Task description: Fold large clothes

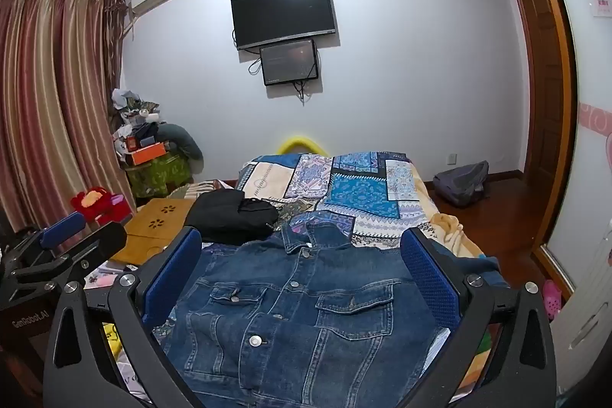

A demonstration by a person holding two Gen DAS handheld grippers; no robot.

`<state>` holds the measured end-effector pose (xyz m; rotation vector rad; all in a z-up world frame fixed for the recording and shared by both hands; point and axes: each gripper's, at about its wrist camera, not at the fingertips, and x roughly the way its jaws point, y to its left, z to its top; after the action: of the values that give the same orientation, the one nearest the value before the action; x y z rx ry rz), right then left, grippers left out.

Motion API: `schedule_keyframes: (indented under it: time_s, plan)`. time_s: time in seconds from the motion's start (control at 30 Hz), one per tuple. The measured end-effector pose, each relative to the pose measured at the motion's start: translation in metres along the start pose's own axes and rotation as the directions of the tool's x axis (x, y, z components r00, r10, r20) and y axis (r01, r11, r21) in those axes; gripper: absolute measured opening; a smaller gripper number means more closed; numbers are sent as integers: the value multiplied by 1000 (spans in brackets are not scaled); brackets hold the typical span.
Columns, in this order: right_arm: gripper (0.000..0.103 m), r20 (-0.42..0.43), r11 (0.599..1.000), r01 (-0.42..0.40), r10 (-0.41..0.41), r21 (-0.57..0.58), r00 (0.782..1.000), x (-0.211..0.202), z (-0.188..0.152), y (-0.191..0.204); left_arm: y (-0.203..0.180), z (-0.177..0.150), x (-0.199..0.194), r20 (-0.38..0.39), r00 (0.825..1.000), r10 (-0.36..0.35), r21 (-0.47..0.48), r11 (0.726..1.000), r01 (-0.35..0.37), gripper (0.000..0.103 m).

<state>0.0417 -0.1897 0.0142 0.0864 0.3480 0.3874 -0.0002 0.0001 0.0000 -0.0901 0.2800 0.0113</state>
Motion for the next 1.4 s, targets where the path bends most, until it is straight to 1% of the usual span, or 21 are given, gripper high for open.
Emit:
schedule_keyframes:
  time_s: [0.07,0.33,0.47,0.5,0.93,1.4]
  plan:
    - [103,-1,1000,-2,2,1,1000,0,0,0,0,0,1,-28,1000,7,3,1000,-6,103]
    - [103,-10,1000,-4,4,-2,1000,-6,-2,-1,3,-3,10,-35,999,24,-7,1000,-24,103]
    - [103,-28,1000,-6,6,4,1000,-3,-2,2,5,-3,11,-37,999,25,-16,1000,-25,103]
    - [103,-37,1000,-9,9,7,999,4,-3,1,8,-3,10,-37,999,24,-18,1000,-25,103]
    - [103,-42,1000,-11,11,10,999,6,-4,-2,12,-5,16,-52,998,38,-28,999,-40,103]
    - [103,-50,1000,-6,6,3,999,9,-6,1,11,-8,19,-59,998,31,-30,999,-33,103]
